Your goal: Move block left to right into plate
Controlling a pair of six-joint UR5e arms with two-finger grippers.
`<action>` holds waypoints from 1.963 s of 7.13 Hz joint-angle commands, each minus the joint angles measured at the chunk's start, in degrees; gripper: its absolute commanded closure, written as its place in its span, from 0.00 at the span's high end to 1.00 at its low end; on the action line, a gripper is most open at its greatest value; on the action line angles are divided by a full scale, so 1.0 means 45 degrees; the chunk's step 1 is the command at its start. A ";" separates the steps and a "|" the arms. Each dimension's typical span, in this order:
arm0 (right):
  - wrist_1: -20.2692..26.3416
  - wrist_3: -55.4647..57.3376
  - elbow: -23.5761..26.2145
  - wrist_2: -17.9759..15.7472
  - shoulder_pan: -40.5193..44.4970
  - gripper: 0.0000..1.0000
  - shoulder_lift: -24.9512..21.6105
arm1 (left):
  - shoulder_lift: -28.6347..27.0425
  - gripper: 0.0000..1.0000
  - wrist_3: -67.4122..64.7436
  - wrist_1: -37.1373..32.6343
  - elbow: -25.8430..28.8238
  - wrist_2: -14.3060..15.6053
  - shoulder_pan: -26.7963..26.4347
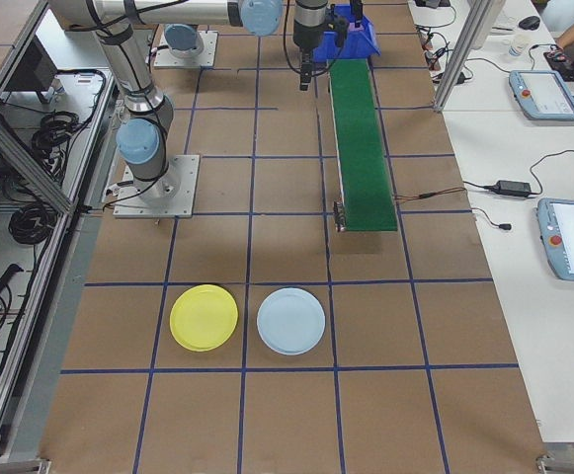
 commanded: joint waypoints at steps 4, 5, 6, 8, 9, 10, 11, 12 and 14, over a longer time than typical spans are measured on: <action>-0.0030 -0.0003 0.0066 0.0000 -0.0057 1.00 -0.0005 | -0.0731 0.90 0.0062 0.0684 -0.0049 -0.0023 -0.0017; -0.0049 -0.0003 0.0066 -0.0058 -0.0057 1.00 -0.0005 | -0.0731 0.71 0.0063 0.0684 -0.0089 -0.0023 -0.0017; -0.0050 -0.0023 0.0066 -0.0445 -0.0057 1.00 -0.0005 | -0.0712 0.59 0.0063 0.0684 -0.0147 -0.0023 -0.0017; -0.0050 -0.0315 0.0066 -0.0527 -0.0057 1.00 -0.0005 | -0.0576 0.50 0.0276 0.0704 0.0046 -0.0042 -0.0017; -0.0050 -0.0335 0.0066 -0.0527 -0.0057 1.00 -0.0005 | -0.0401 0.50 0.0471 0.0530 0.0473 -0.0042 -0.0036; -0.0050 -0.0335 0.0066 -0.0527 -0.0057 1.00 -0.0005 | 0.0219 0.50 0.0608 -0.0574 0.1096 -0.0042 -0.0114; -0.0050 -0.0335 0.0066 -0.0527 -0.0057 1.00 -0.0005 | 0.1038 0.50 0.0590 -0.1822 0.1547 -0.0062 -0.0462; -0.0050 -0.0335 0.0066 -0.0527 -0.0057 1.00 -0.0005 | 0.1665 0.50 0.0474 -0.2280 0.1648 -0.0042 -0.1239; -0.0050 -0.0335 0.0066 -0.0527 -0.0057 1.00 -0.0005 | 0.1711 0.50 0.0085 -0.2265 0.1339 -0.0004 -0.3404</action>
